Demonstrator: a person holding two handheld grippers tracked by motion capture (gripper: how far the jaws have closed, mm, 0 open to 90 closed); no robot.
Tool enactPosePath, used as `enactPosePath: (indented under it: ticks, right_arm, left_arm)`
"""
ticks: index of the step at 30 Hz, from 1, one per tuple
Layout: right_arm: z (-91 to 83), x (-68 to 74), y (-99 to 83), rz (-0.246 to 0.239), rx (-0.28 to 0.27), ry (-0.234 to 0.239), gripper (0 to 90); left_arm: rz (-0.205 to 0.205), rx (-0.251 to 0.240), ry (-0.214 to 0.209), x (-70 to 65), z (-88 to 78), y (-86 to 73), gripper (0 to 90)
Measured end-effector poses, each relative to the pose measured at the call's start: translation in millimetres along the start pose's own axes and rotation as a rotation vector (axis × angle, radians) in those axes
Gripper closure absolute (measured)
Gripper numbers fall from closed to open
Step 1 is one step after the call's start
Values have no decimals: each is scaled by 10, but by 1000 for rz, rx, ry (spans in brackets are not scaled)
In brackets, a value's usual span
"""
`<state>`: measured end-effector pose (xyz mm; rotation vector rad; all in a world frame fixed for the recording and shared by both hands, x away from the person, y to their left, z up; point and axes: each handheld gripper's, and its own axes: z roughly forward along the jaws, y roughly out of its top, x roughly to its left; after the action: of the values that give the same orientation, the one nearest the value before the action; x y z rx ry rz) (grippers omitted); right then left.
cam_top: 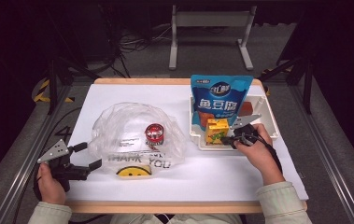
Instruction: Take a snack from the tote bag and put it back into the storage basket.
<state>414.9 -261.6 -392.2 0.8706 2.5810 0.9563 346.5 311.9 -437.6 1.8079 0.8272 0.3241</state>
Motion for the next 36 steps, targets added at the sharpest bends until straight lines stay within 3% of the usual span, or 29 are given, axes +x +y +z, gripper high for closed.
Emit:
enactPosePath:
  ticks: [5, 8, 9, 11, 12, 17, 19, 23, 36]
  right_arm:
    - [-118, 67, 60, -7, -40, 22, 854]
    - [-185, 127, 104, -3, -72, 36, 733]
    - [-185, 127, 104, -3, -72, 36, 733]
    - [-263, 216, 176, 14, -137, 44, 602]
    - [-263, 216, 176, 14, -137, 44, 602]
    - [-320, 363, 323, 35, -215, 49, 427]
    - [-321, 386, 351, 34, -222, 45, 414]
    - [-322, 502, 484, 23, -249, 64, 302]
    - [-260, 656, 810, -34, -244, 91, 209]
  left_arm:
    - [-1, -1, 1, -1, 4, 1, 12]
    - [0, -5, 1, 3, 6, 4, 12]
    - [3, -7, 3, 4, 7, 6, 12]
    - [2, -4, 5, -1, 12, 8, 12]
    - [2, -4, 5, -1, 12, 8, 12]
    - [3, -1, 7, -14, 0, 6, 11]
    - [2, -3, 8, -12, -1, 8, 11]
    - [6, 0, 0, -17, 14, 18, 11]
    - [6, -6, 3, -12, 2, 15, 11]
